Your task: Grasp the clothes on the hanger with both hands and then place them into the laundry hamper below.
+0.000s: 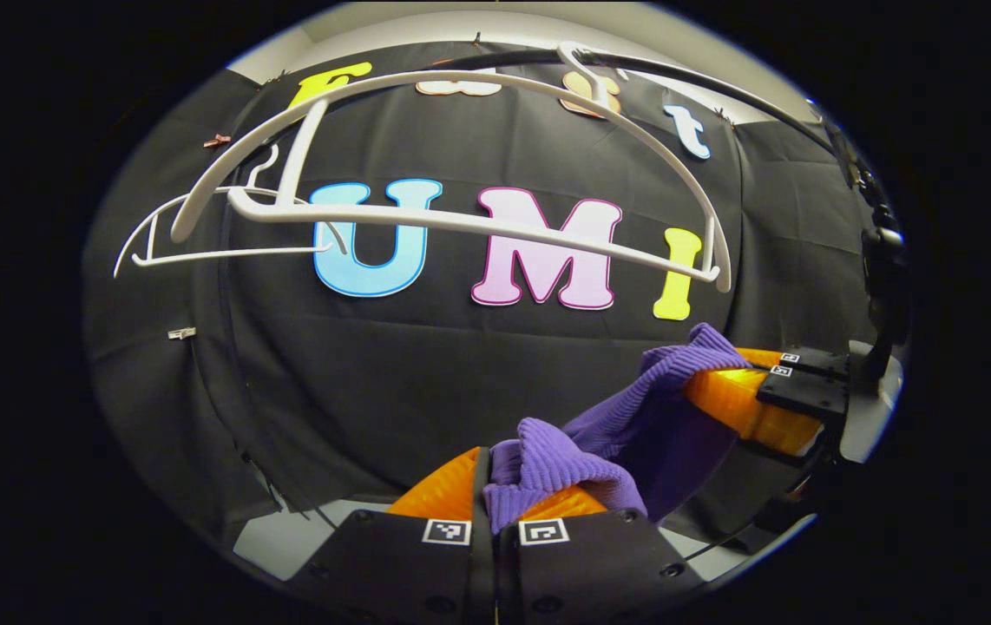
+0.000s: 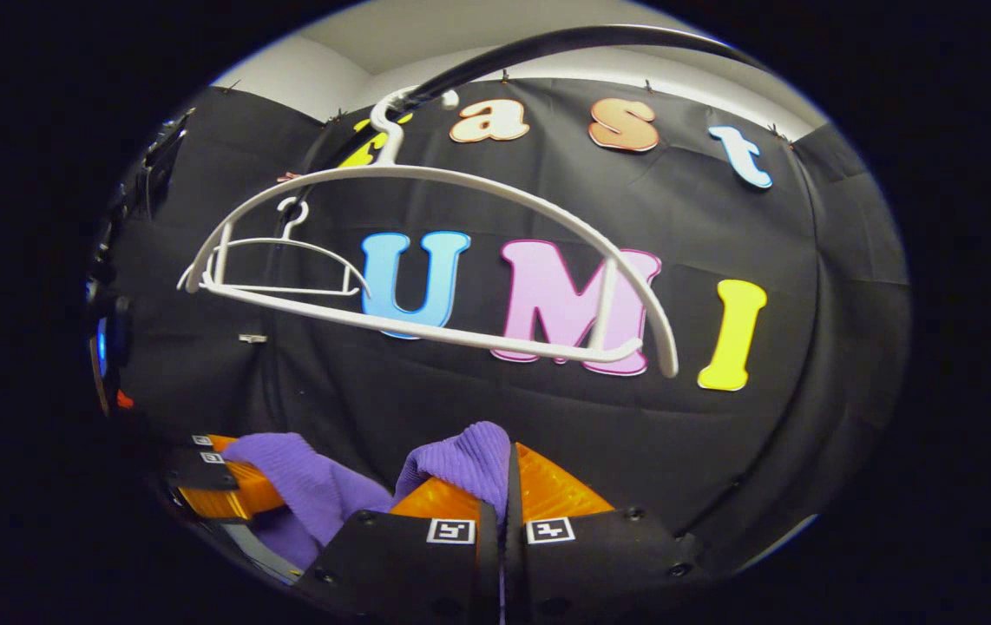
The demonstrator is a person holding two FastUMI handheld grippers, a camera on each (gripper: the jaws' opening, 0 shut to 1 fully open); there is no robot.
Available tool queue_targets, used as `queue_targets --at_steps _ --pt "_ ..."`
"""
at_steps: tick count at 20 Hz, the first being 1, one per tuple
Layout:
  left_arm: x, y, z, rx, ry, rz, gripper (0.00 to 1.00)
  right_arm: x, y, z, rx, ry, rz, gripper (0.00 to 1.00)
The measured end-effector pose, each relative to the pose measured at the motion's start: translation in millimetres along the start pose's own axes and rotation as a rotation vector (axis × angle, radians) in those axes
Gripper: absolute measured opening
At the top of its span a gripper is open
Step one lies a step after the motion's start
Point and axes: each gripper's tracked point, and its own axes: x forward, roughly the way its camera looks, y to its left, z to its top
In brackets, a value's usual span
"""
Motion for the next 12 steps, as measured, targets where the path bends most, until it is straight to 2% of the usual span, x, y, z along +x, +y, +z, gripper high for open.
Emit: queue_targets --at_steps 2,6,12 --pt "1 2 -5 0.003 0.017 -0.005 0.06 0 15 -7 -0.006 0.025 0.052 0.07" --pt "3 0 -40 -0.018 0.132 -0.040 0.07 -8 49 -37 0.008 0.108 0.155 0.07" --pt "3 2 -101 -0.078 0.364 -0.077 0.07 -21 74 -105 0.044 0.295 0.241 0.07"
